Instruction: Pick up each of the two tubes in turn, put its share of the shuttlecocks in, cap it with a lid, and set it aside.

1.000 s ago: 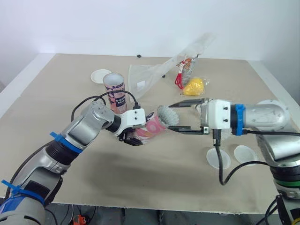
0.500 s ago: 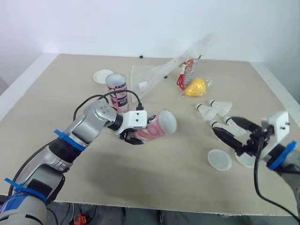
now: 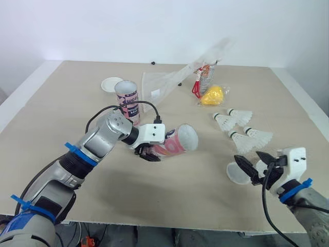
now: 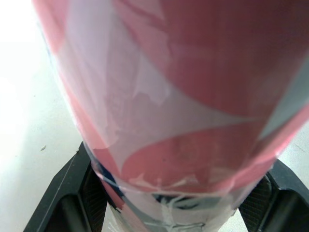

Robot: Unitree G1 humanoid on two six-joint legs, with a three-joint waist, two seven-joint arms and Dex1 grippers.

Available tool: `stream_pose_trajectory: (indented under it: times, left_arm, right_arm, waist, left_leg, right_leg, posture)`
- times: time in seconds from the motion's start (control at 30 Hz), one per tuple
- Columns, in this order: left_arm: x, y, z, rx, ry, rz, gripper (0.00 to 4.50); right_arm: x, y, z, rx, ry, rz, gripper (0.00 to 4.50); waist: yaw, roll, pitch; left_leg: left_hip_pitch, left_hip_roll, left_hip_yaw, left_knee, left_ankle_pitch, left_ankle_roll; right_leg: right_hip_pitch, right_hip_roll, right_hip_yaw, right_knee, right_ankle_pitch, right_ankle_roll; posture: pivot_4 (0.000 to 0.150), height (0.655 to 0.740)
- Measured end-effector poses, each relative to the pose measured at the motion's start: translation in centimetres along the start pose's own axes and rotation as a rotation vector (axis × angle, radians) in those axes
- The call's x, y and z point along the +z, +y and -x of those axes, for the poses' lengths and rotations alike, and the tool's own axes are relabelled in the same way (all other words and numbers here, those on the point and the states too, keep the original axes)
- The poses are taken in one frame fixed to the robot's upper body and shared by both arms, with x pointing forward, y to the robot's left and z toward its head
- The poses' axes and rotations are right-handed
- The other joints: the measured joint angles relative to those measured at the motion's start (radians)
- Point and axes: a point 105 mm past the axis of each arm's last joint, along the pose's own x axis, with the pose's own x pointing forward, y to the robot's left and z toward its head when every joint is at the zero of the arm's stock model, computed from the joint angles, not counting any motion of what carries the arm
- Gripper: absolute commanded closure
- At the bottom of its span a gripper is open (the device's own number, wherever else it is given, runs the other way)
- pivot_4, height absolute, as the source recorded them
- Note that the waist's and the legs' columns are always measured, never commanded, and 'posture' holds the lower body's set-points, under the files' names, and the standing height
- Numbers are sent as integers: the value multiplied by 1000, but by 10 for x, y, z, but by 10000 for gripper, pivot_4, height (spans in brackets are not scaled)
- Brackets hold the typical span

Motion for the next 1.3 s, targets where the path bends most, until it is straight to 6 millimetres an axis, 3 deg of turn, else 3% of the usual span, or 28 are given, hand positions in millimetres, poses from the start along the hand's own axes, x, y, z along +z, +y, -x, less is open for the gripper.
stream_pose_trajectory:
  times: [0.43, 0.93, 1.03, 1.27, 1.3]
  left_arm:
    - [-1, -4, 3, 16, 8, 31, 14004]
    - [-1, -5, 4, 34, 6, 48, 14004]
    - [-2, -5, 4, 35, 7, 49, 14004]
    - [-2, -5, 4, 38, 7, 49, 14004]
    - [-2, -5, 4, 38, 7, 49, 14004]
  right_arm:
    - [2, -3, -41, 48, -18, -27, 1765]
    - [7, -14, -70, 14, -28, -39, 1765]
    - [7, -14, -71, 1, -26, -47, 9434]
    - [2, -17, -72, -27, 2, -33, 41627]
    - [1, -18, -72, -30, 4, -32, 44176]
  waist:
    - [-1, 0, 0]
    - [-1, 0, 0]
    - [-1, 0, 0]
    - [-1, 0, 0]
    - [-1, 0, 0]
  left_leg:
    - [0, 0, 0, -2, 0, 0]
    - [0, -1, -1, -3, 0, 0]
    - [0, -1, -1, -3, 0, 0]
    - [0, -1, -1, -3, 0, 0]
    - [0, -1, -1, -3, 0, 0]
  right_leg:
    - [0, 0, 0, 0, 1, 4]
    - [-1, 0, 0, 0, 1, 4]
    - [-1, 0, 0, 0, 1, 4]
    - [-1, 0, 0, 0, 1, 4]
    - [-1, 0, 0, 0, 1, 4]
  posture:
    - [1500, 7400]
    - [1500, 7400]
    - [1500, 7400]
    - [1500, 7400]
    - [1500, 7400]
